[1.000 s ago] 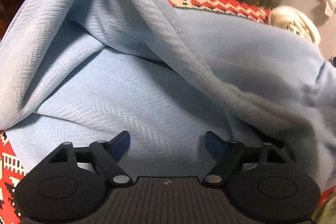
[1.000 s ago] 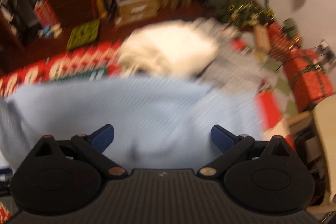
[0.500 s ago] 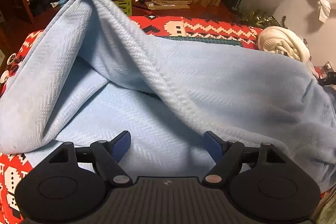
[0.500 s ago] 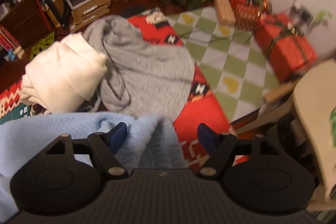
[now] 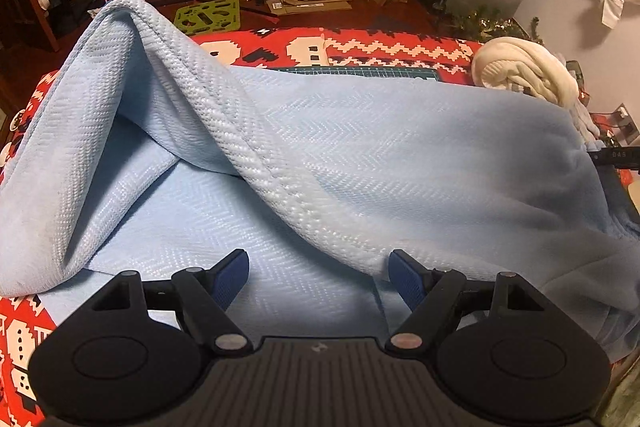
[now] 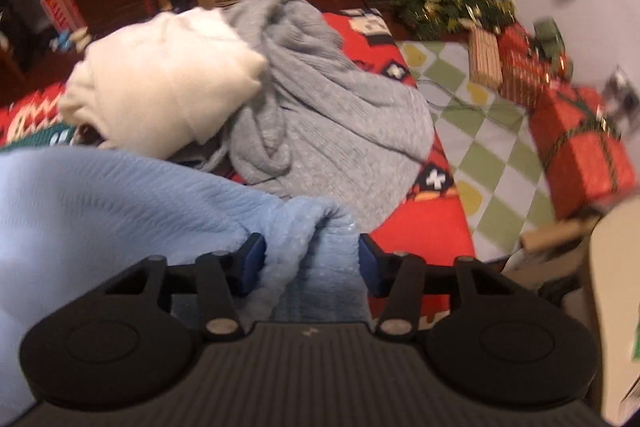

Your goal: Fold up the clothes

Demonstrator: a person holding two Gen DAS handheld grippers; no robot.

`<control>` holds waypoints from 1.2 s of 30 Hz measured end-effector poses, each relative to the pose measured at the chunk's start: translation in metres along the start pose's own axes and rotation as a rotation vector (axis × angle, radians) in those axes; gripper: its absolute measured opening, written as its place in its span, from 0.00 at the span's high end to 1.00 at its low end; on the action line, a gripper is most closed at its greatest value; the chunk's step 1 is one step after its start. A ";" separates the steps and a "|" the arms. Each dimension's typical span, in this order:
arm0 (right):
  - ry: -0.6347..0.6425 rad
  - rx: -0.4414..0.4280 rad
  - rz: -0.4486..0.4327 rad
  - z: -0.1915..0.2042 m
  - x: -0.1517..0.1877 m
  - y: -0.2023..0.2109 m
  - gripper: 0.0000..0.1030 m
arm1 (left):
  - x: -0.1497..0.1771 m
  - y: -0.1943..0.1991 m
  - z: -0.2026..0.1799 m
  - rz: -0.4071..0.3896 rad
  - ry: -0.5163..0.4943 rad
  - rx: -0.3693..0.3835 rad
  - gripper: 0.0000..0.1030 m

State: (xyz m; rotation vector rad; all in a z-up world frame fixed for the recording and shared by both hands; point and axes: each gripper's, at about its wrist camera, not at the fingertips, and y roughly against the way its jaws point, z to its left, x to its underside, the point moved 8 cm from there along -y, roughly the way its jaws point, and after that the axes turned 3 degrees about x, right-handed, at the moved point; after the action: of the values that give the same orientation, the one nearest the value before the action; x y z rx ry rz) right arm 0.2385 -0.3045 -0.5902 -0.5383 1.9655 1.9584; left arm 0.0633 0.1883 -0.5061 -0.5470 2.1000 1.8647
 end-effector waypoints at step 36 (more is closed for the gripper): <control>-0.129 0.097 -0.289 -0.048 -0.158 0.083 0.58 | -0.036 0.090 0.044 -0.223 0.154 -0.145 0.26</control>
State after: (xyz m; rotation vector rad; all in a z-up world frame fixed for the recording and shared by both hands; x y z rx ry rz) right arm 0.3407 -0.3464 -0.4416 -0.6165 1.7816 1.6700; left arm 0.0530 0.2442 -0.4162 -0.9455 1.9109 1.9070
